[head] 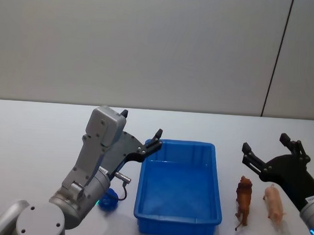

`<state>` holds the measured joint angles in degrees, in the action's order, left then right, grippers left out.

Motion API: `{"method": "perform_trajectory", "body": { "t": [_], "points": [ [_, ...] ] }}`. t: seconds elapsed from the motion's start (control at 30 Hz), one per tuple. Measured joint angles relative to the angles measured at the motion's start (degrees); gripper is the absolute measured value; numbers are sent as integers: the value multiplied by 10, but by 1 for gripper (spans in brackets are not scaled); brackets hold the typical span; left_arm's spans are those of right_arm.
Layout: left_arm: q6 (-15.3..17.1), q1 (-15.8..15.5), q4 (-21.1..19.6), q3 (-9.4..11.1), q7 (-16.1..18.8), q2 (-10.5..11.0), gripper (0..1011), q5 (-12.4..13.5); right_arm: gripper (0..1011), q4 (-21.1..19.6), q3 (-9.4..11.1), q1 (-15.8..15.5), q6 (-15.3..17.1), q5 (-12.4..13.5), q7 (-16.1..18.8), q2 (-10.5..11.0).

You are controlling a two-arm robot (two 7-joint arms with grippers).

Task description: Pick up the two dolls from the table and place them into the box.

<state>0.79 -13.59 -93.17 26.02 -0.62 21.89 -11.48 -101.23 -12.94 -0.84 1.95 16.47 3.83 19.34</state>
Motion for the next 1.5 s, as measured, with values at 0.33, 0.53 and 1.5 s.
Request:
{"method": "perform_trajectory", "body": {
  "t": [0.33, 0.53, 1.5],
  "points": [
    [0, 0, 0, 0, 0, 0, 1003, 0, 1001, 0, 0, 0, 0, 0, 0, 0],
    [0, 0, 0, 0, 0, 0, 1003, 0, 1001, 0, 0, 0, 0, 0, 0, 0],
    [0, 0, 0, 0, 0, 0, 1003, 0, 1001, 18, 9, 3, 44, -12, 7, 11]
  ]
}}
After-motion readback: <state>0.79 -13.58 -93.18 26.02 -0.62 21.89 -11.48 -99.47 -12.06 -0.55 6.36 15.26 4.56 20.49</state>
